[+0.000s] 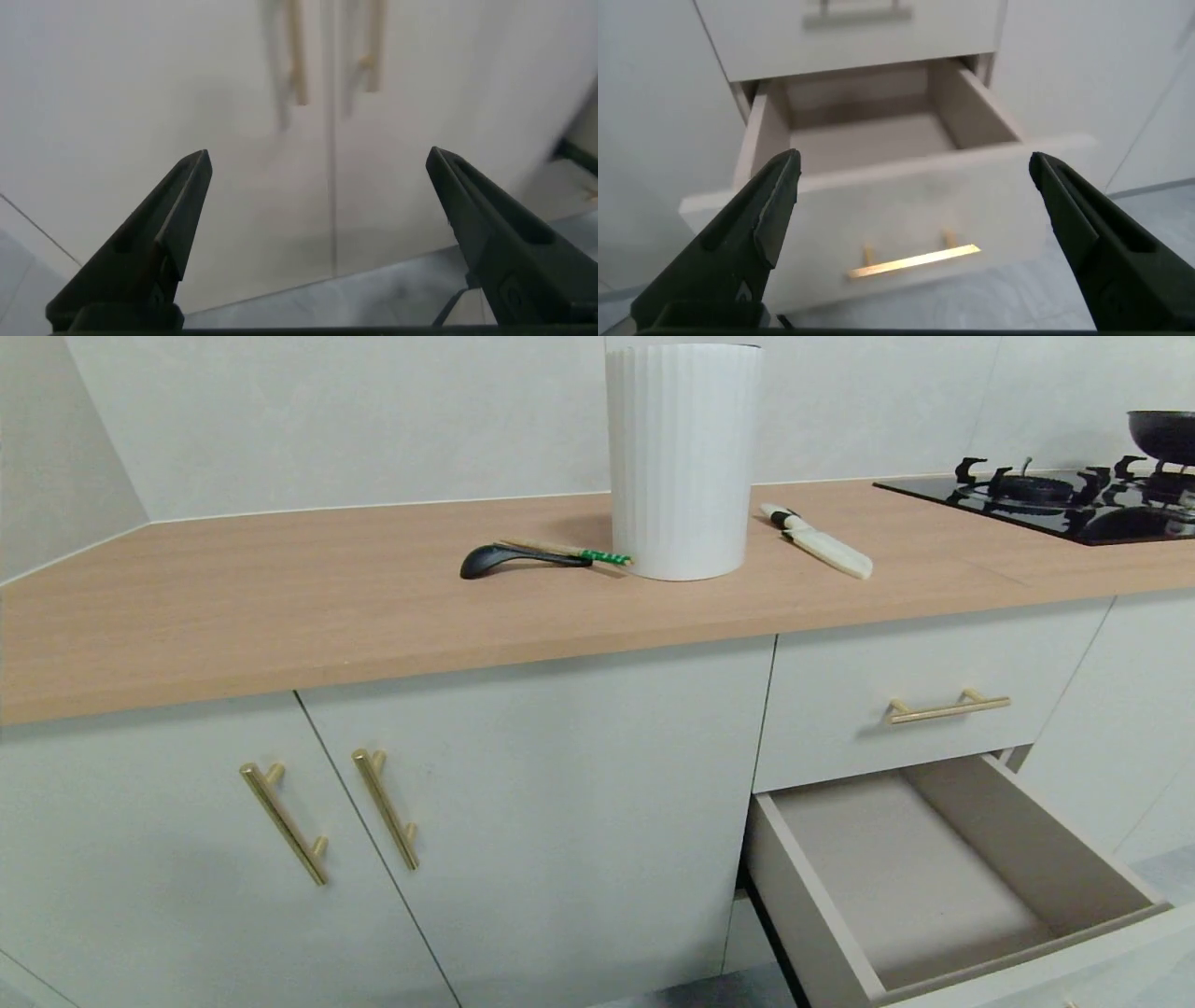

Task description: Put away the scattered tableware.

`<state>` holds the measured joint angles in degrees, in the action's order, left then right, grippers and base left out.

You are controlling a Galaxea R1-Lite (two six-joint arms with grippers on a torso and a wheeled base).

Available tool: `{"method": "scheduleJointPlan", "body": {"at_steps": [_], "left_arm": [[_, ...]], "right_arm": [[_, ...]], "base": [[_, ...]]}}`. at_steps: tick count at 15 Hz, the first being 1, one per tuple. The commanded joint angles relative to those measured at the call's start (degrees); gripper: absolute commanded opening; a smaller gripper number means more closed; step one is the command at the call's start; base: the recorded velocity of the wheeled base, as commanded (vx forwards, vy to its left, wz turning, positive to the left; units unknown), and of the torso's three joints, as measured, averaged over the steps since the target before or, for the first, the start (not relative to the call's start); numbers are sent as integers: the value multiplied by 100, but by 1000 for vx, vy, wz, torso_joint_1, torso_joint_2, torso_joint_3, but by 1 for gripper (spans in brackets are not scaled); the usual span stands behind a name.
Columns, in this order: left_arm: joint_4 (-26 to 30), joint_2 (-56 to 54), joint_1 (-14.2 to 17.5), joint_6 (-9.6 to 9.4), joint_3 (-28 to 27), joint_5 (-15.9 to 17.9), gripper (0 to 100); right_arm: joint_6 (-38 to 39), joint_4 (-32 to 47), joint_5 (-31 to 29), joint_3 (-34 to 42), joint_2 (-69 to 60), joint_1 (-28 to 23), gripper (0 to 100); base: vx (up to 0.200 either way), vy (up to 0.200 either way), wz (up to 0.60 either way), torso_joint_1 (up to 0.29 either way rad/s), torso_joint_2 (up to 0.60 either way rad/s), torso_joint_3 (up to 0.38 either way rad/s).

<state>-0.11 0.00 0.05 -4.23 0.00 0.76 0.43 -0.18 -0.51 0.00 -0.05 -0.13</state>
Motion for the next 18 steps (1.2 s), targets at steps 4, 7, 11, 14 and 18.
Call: {"method": "scheduleJointPlan", "body": {"at_steps": [4,7,11,14,18], "left_arm": [[-7,0,4,1,0,4,100],[-7,0,4,1,0,4,100],[-7,0,4,1,0,4,100],[-7,0,4,1,0,4,100],[-7,0,4,10,0,4,100]], "right_arm": [[-131,1,7,0,14,5,100],[-113,1,7,0,14,5,100],[-131,1,7,0,14,5,100],[-122,1,7,0,14,5,100],[-122,1,7,0,14,5,100]], "base": [[0,0,450,1,2,1],[0,0,0,0,0,0],[0,0,0,0,0,0],[0,0,0,173,-113,-54],[0,0,0,253,-305,-195]]}}
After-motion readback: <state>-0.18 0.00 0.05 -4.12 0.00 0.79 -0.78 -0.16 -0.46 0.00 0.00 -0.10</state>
